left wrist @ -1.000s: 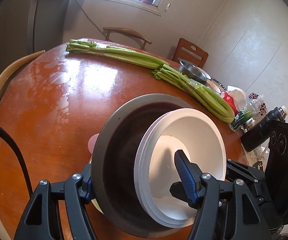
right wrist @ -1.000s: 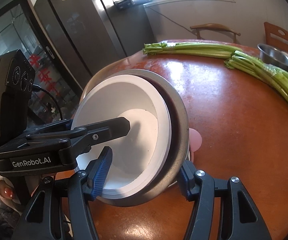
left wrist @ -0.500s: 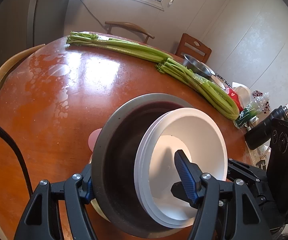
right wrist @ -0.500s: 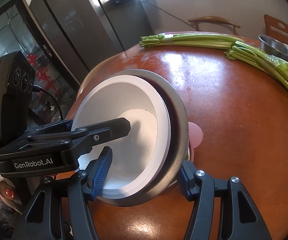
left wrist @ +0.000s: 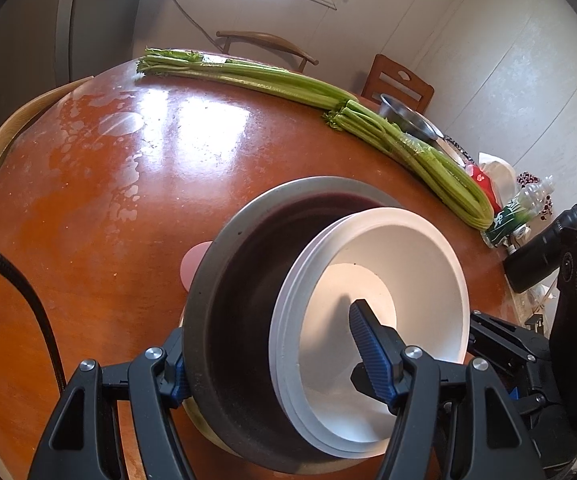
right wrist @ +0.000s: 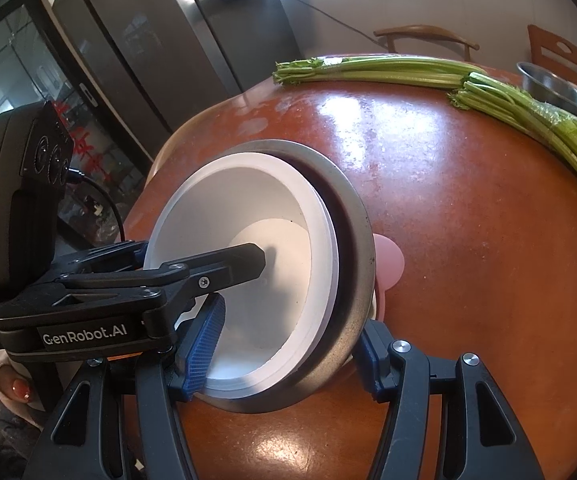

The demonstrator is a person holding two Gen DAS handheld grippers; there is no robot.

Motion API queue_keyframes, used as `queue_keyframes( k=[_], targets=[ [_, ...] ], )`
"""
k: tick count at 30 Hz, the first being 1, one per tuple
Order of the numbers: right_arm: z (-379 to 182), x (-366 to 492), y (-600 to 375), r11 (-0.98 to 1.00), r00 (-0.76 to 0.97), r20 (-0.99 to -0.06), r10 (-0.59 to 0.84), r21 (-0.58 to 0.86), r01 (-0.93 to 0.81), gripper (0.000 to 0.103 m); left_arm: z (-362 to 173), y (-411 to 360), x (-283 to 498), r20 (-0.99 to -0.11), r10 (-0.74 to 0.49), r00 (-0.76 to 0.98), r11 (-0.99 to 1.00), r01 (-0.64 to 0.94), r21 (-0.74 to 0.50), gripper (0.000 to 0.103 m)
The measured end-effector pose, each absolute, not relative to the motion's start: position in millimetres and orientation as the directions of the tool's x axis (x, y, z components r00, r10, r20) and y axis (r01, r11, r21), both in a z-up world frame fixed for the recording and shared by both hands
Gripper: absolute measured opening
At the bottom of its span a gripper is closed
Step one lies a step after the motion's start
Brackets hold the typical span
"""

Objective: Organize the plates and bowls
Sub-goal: 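Lower the steel bowl onto the silver tray and open the left tool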

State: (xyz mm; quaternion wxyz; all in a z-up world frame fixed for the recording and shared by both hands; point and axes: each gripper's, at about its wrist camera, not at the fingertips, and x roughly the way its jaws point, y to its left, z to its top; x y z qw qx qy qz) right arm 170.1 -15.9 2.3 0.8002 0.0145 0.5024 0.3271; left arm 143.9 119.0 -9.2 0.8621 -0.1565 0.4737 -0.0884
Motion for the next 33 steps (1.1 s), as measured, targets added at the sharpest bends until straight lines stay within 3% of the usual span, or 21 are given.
queue_keyframes(
  k=[33],
  targets=[
    [2,174,-18,0.801,0.314,-0.799,0.512,0.312,-0.511,0.063,14,121,122,-0.757,-0.157,0.634,0.974,-0.025,-0.223,0.068]
  ],
)
